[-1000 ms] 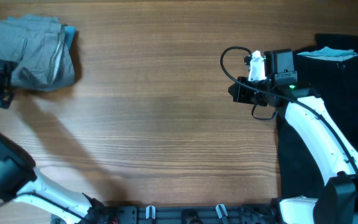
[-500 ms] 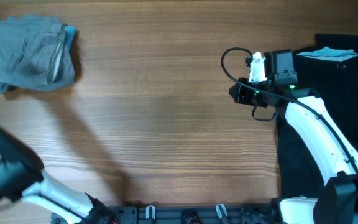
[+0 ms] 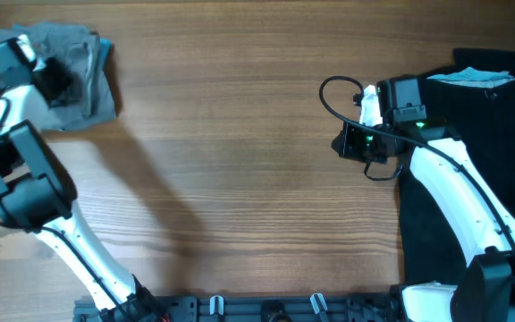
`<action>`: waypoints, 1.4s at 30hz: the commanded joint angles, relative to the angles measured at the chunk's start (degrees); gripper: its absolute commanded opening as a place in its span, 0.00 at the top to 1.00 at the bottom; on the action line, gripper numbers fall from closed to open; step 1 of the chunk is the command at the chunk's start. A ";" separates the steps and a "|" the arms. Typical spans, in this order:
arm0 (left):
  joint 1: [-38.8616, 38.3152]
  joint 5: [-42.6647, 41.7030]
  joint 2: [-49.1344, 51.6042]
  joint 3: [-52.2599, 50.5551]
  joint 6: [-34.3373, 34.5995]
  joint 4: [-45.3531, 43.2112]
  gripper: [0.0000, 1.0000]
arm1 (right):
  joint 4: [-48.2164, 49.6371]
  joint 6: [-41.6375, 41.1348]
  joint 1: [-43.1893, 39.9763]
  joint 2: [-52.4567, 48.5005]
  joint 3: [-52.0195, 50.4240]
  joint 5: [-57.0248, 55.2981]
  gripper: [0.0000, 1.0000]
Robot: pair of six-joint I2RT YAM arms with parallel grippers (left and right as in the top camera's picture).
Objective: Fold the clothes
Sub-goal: 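Release and press the folded grey shorts flat with the left gripper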
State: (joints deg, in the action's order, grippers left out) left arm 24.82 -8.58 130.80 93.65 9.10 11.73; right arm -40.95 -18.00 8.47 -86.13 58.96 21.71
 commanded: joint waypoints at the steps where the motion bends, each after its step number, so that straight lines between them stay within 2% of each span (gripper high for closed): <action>1: -8.70 0.66 5.49 -4.07 4.90 6.56 0.96 | -0.28 -0.04 -0.09 0.37 0.20 -2.16 0.87; 6: -11.69 0.87 4.52 -4.04 7.96 8.87 0.96 | -0.28 0.00 -0.09 0.37 0.20 -2.51 0.87; 14: -12.37 -2.75 -4.59 -4.04 14.25 13.70 0.94 | -0.04 0.02 -0.09 0.35 0.20 -2.71 0.87; 15: -12.46 -2.64 -5.77 -4.04 13.60 13.60 0.82 | -0.09 0.02 -0.09 0.37 0.20 -2.69 0.87; 18: -11.58 0.44 -11.41 -4.04 11.85 13.55 0.56 | -0.42 0.02 -0.09 0.37 0.20 -2.64 0.87; 20: -10.10 0.66 -15.96 -4.04 10.60 13.49 0.47 | -0.39 0.00 -0.09 0.37 0.20 -2.64 0.87; 21: -9.11 0.87 -18.03 -4.04 10.60 13.88 0.46 | -0.31 -0.02 -0.09 0.37 0.20 -2.64 0.87; 22: -8.26 0.87 -19.54 -4.04 10.62 14.36 0.46 | -0.26 -0.04 -0.09 0.37 0.20 -2.56 0.87; 24: -5.46 1.27 -23.54 -4.04 10.54 18.47 0.55 | -0.44 -0.09 -0.09 0.37 0.20 -2.16 0.87; 27: -1.84 0.63 -26.64 -4.04 10.43 26.25 0.91 | -0.92 -0.04 -0.09 0.37 0.20 -2.21 0.86; 28: -0.87 -0.85 -27.02 -4.04 10.34 29.88 0.96 | -0.87 -0.07 -0.09 0.37 0.20 -2.23 0.86; 30: 0.48 -5.77 -26.99 -4.04 5.60 39.36 0.96 | -0.57 -0.04 -0.09 0.37 0.20 -2.23 0.86; 32: 0.59 -4.57 -26.97 -4.07 4.74 48.39 0.96 | -0.26 -0.02 -0.09 0.37 0.20 -2.23 0.85; 34: 0.42 -1.97 -26.97 -4.24 4.70 53.55 0.96 | -0.22 -0.02 -0.09 0.37 0.20 -2.23 0.85; 37: -0.44 -1.40 -26.93 -7.30 -0.52 50.66 0.96 | 0.22 0.02 -0.09 0.37 0.20 -2.27 0.84; 42: -2.73 4.63 -25.68 -16.52 -1.42 42.60 0.96 | 0.83 0.00 -0.09 0.37 0.20 -2.23 0.82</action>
State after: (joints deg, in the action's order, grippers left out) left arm 23.53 -8.34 103.66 82.32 10.48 56.47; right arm -40.21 -17.98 8.47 -86.13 58.96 20.29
